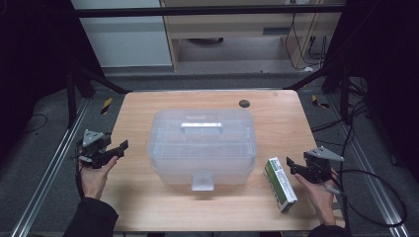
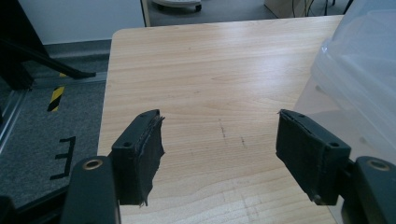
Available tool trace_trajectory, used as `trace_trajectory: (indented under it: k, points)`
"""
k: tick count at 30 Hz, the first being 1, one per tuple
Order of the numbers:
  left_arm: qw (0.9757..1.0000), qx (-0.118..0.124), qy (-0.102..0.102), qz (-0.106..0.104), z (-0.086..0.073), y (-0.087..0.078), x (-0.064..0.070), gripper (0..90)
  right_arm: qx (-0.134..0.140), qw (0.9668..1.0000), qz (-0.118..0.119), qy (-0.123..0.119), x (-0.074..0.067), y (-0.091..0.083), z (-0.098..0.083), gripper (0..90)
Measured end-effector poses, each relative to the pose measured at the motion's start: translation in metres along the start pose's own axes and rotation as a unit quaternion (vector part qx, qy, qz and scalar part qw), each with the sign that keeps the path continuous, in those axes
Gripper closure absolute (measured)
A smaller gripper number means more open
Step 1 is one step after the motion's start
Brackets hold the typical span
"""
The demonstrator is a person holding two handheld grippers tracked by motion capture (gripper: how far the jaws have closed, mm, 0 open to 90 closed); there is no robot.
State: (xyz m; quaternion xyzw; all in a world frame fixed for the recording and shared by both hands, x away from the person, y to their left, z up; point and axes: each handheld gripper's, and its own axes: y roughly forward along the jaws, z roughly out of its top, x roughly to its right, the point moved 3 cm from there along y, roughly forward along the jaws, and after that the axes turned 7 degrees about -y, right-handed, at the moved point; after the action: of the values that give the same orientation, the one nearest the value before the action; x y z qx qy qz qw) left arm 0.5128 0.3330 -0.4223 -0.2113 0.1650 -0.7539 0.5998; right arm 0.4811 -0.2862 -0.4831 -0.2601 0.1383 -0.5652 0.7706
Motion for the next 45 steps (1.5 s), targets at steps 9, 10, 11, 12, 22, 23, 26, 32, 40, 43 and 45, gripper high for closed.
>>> trace_trajectory:
  k: [9, 10, 11, 12, 22, 23, 26, 32, 40, 43, 45]
  points:
    - [0.9994, 0.016, 0.016, -0.024, 0.022, -0.011, 0.007, 31.0, -0.007, 0.9999, -0.001, -0.011, -0.001, 0.001, 0.001, 26.4]
    - [0.9993, 0.018, 0.018, -0.028, 0.025, -0.013, 0.008, 31.0, -0.006, 0.9999, -0.004, -0.013, -0.001, 0.001, 0.001, 26.1]
    - [0.999, 0.021, 0.021, -0.032, 0.027, -0.015, 0.009, 31.0, -0.005, 0.9999, -0.004, -0.011, 0.0, 0.0, 0.002, 25.7]
    - [0.9989, 0.024, 0.023, -0.034, 0.03, -0.016, 0.01, 31.0, -0.002, 0.9999, -0.006, -0.009, 0.0, 0.0, 0.002, 25.7]
    - [0.9957, 0.028, 0.062, -0.062, 0.049, -0.019, 0.023, 31.2, -0.004, 0.9998, -0.003, -0.022, 0.001, -0.002, 0.001, 26.9]
    - [0.9954, 0.027, 0.066, -0.064, 0.051, -0.019, 0.024, 31.2, -0.005, 0.9997, -0.003, -0.022, 0.001, -0.002, 0.0, 26.9]
    - [0.9946, 0.028, 0.074, -0.067, 0.057, -0.02, 0.027, 31.3, -0.008, 0.9997, -0.005, -0.022, 0.001, -0.004, -0.001, 26.9]
    - [0.9922, 0.032, 0.091, -0.079, 0.07, -0.026, 0.033, 31.7, -0.004, 0.9997, -0.008, -0.021, 0.001, -0.006, 0.001, 28.2]
    - [0.9867, 0.025, 0.132, -0.092, 0.084, -0.034, 0.045, 32.1, -0.004, 0.9998, -0.004, -0.021, 0.0, -0.006, 0.002, 29.3]
    - [0.9834, 0.021, 0.153, -0.095, 0.089, -0.036, 0.051, 32.4, -0.001, 0.9998, -0.006, -0.021, 0.001, -0.007, 0.003, 30.3]
    - [0.982, 0.017, 0.161, -0.098, 0.09, -0.037, 0.053, 32.4, -0.001, 0.9998, -0.006, -0.02, 0.001, -0.007, 0.003, 30.8]
